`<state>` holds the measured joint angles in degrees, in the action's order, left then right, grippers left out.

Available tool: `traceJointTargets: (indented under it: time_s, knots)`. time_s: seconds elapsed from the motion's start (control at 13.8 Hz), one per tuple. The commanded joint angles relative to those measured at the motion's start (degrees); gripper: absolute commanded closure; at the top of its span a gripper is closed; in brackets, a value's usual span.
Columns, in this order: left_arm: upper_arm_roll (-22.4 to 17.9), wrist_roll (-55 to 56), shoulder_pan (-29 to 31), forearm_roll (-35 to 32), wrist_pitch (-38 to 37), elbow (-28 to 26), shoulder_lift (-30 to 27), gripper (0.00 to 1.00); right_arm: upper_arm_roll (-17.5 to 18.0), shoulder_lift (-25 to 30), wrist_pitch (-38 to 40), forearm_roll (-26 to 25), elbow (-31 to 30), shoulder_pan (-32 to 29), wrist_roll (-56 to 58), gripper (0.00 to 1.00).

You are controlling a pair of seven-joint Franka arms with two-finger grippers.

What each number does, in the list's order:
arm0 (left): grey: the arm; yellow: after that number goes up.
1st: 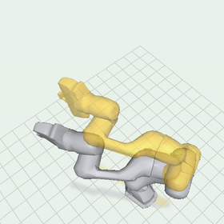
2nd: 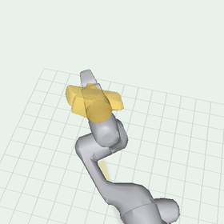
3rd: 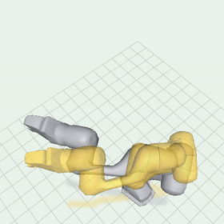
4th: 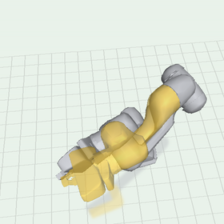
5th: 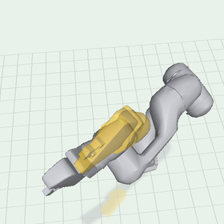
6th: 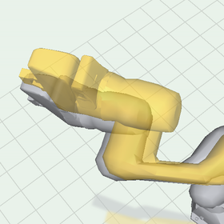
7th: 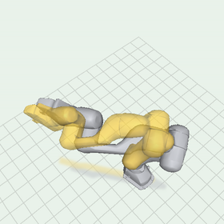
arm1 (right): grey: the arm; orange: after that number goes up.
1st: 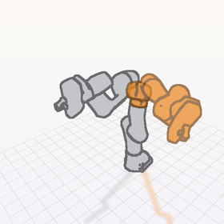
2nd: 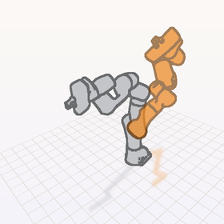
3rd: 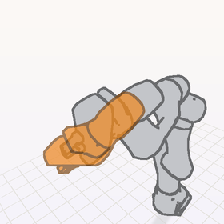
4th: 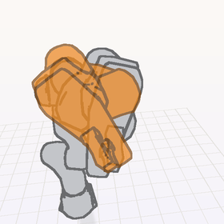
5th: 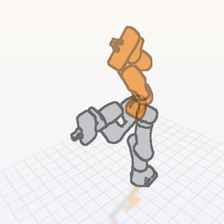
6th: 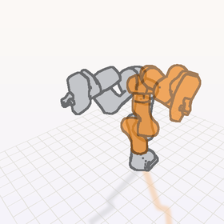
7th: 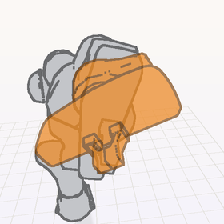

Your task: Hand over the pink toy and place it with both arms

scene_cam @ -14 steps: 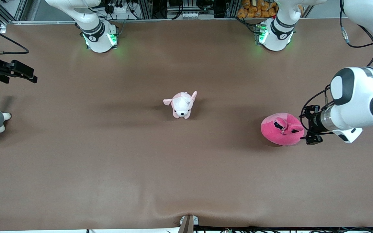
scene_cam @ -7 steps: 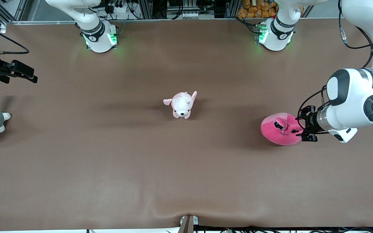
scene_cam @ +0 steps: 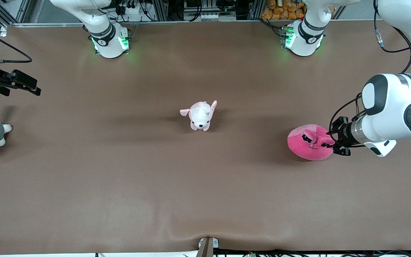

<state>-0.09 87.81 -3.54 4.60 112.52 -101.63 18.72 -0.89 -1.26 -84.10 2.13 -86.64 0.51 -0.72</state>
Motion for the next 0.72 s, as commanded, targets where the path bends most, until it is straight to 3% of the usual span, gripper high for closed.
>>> traceJointTargets:
  time_s: [0.0,0.22,0.29,0.36,0.65]
  knots:
    - [0.09,1.31,-0.06,0.59,-1.16,-0.41,-1.23,0.71,-0.08,-0.41,-0.97,0.59,0.33,0.72,-1.13,0.0]
    - [0.09,1.31,0.03,0.59,-1.25,-0.41,-1.23,0.79,-0.16,-0.5,-1.33,0.68,0.42,0.29,-1.13,0.0]
    - [0.09,1.31,-0.15,0.59,-1.25,-0.41,-1.41,0.94,-0.25,-1.2,-1.33,0.77,0.42,0.11,-0.52,0.0]
    - [0.18,1.31,-0.23,0.59,-1.25,-0.32,-1.5,1.0,-0.34,-1.64,-1.5,1.47,0.42,0.11,-0.25,0.0]
    - [0.35,0.96,0.11,0.76,-3.79,1.6,-2.11,1.0,-0.43,-2.96,-1.5,3.84,0.51,0.46,-1.13,0.0]
